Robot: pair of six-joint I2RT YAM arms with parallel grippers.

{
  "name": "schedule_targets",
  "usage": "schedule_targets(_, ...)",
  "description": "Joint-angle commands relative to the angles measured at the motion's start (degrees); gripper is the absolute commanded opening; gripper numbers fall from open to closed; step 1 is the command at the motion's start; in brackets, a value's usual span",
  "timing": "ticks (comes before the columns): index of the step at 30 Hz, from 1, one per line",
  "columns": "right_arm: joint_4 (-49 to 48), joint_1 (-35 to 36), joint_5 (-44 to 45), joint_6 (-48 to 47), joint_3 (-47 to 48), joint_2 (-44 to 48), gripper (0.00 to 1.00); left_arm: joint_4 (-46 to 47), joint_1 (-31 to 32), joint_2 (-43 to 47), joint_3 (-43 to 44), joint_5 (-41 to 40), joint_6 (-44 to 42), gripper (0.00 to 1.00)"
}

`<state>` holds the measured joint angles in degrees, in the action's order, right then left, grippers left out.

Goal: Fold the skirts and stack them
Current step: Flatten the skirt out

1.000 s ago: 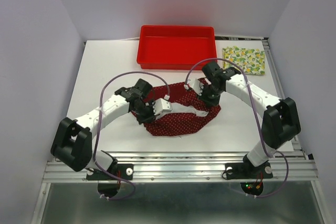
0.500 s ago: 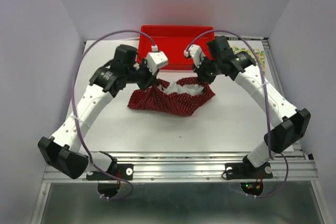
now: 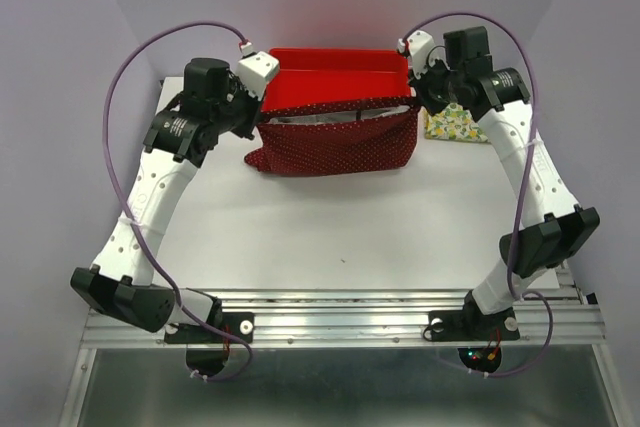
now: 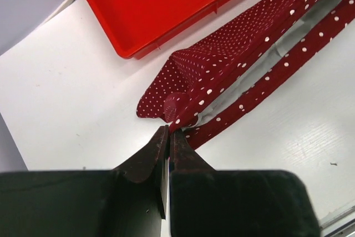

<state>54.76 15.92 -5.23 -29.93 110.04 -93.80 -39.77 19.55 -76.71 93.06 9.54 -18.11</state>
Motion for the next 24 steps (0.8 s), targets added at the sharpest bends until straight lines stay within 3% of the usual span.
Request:
schedule_targets(1, 5.01, 0.95, 5.76, 0.41, 6.16, -2.18, 0.01, -3.21, -1.09, -0.72, 5.29, -4.15, -0.17, 0.00)
schedule_targets(5, -5.95, 0.25, 14.02, -3.99, 0.18, 2.30, 0.01, -3.04, -6.54, 1.12, 10.46, 0.04, -3.42, 0.00)
schedule_targets(8, -4.07, 0.25, 13.76, -0.83, 6.21, -0.23, 0.01, -1.19, -6.37, 0.17, 13.18, -2.49, -2.20, 0.00)
schedule_targets(10, -3.78, 0.25, 18.03, -0.48, 12.62, -2.61, 0.01, 0.47, -7.50, 0.32, 14.95, -6.18, -1.23, 0.00)
schedule_targets(14, -13.01, 0.25, 18.88, 0.75, 10.03, 3.26, 0.01, 10.83, -7.60, 8.75, 7.69, -8.05, -2.37, 0.00)
schedule_targets(16, -10.66, 3.39, 17.36, 0.23, 8.18, 4.24, 0.01, 9.03, -4.10, 9.47, 5.74, -4.45, -3.42, 0.00)
schedule_targets(17, -6.12, 8.37, 18.41, 0.40, 6.87, 3.11, 0.01, 6.48, -2.17, 7.03, 6.17, -2.88, -2.47, 0.00)
schedule_targets(18, -4.24, 10.51, 17.29, 1.53, 6.33, 2.66, 0.01, 3.94, -0.93, 5.88, 6.09, 0.71, -1.50, 0.00)
schedule_targets(19, -3.62, 12.79, 16.41, 5.02, 5.37, 2.40, 0.01, 2.17, 0.73, 4.91, 5.56, 9.18, 0.25, 0.00)
schedule_targets(21, -3.87, 18.06, 11.93, 8.64, 4.31, 1.78, 0.01, 4.85, 2.94, 4.37, 1.89, 16.44, 4.64, 0.00)
schedule_targets(23, -2.39, 18.88, 9.72, 8.75, 6.32, 0.47, 0.01, 5.05, 4.36, 3.50, 2.38, 16.92, 5.10, 0.00)
schedule_targets(24, -2.64, 18.88, 11.28, 8.14, 6.94, 0.29, 0.01, 4.01, 3.83, 3.23, 3.52, 13.17, 5.01, 0.00)
